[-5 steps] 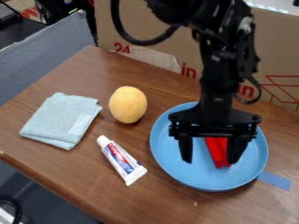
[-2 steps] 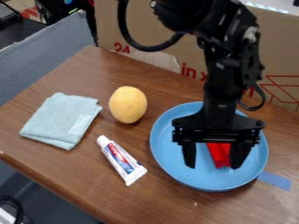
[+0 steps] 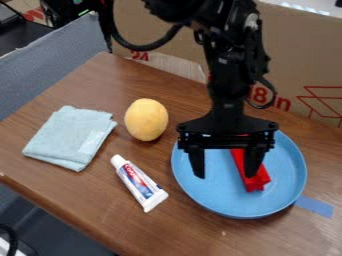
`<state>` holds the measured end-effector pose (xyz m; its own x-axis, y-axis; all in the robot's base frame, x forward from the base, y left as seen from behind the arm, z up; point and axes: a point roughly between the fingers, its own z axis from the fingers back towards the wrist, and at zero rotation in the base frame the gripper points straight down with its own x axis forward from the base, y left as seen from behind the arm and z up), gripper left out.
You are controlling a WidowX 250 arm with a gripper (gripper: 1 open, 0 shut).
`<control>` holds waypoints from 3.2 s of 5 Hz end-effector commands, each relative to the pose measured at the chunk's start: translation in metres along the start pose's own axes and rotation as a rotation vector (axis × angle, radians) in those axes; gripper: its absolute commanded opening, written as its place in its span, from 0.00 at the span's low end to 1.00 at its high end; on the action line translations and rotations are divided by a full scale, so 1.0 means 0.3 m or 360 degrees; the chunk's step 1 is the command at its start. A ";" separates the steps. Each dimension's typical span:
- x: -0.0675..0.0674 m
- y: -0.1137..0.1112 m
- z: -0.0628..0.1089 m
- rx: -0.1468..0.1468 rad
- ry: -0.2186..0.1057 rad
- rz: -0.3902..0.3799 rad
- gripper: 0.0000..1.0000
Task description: Move the red object from the blue plate to the table
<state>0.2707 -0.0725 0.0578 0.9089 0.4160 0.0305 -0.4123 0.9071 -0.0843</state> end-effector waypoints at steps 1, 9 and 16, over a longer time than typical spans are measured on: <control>0.065 -0.035 0.074 -0.0085 -0.0088 0.0008 1.00; 0.024 -0.056 0.016 -0.0170 -0.0134 -0.0093 1.00; 0.010 -0.194 -0.024 -0.0334 -0.0067 -0.0185 1.00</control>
<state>0.2891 -0.1241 0.0419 0.9491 0.3106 0.0519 -0.2879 0.9227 -0.2562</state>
